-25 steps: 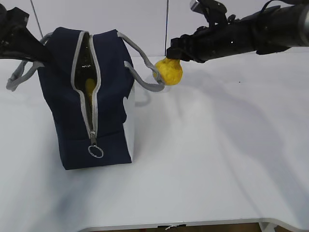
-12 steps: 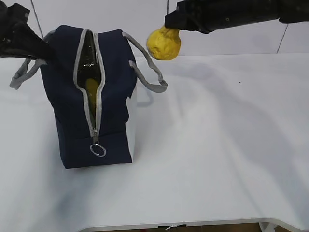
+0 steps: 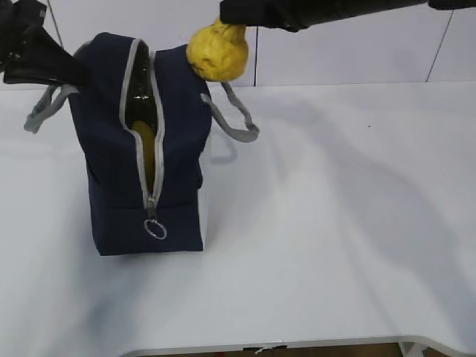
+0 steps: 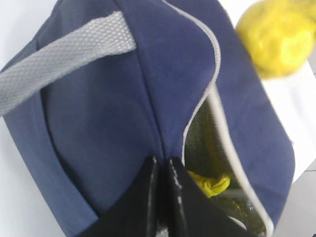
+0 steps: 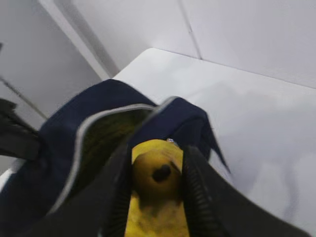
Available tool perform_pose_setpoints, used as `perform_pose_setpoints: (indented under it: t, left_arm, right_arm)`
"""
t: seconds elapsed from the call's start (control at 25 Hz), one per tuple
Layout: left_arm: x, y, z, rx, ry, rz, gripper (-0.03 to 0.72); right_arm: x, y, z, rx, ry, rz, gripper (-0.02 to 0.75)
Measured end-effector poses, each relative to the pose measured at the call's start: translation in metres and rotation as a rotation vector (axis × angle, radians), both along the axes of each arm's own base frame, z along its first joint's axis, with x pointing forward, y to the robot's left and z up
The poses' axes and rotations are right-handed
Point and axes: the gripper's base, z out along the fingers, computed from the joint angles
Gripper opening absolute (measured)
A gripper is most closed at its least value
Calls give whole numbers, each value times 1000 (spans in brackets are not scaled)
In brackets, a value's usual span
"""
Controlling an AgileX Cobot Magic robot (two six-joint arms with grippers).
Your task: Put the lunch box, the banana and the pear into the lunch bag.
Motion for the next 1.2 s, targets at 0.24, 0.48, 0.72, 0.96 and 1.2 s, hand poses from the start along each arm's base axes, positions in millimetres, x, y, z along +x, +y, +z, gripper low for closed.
perform_pose_setpoints:
  t: [0.24,0.48,0.72,0.96,1.2]
  left_arm:
    - [0,0,0,-6,2,-2,-14]
    - [-1,-1,0,-8,8,-10,-14]
    - [-1,-1,0,-10,11,-14,-14]
    - [-2,-1,0,-10,11,-15,-14]
    - [-2,-2,1,-23,12,-15,-14]
  right_arm:
    - [-13,32,26,23,-80,86,267]
    - [-24,52,39,26,-135,146,267]
    - [-24,64,28,-7,-159,185,267]
    - [-9,71,-4,-40,-109,189,267]
    - [1,75,-29,-84,-100,204,267]
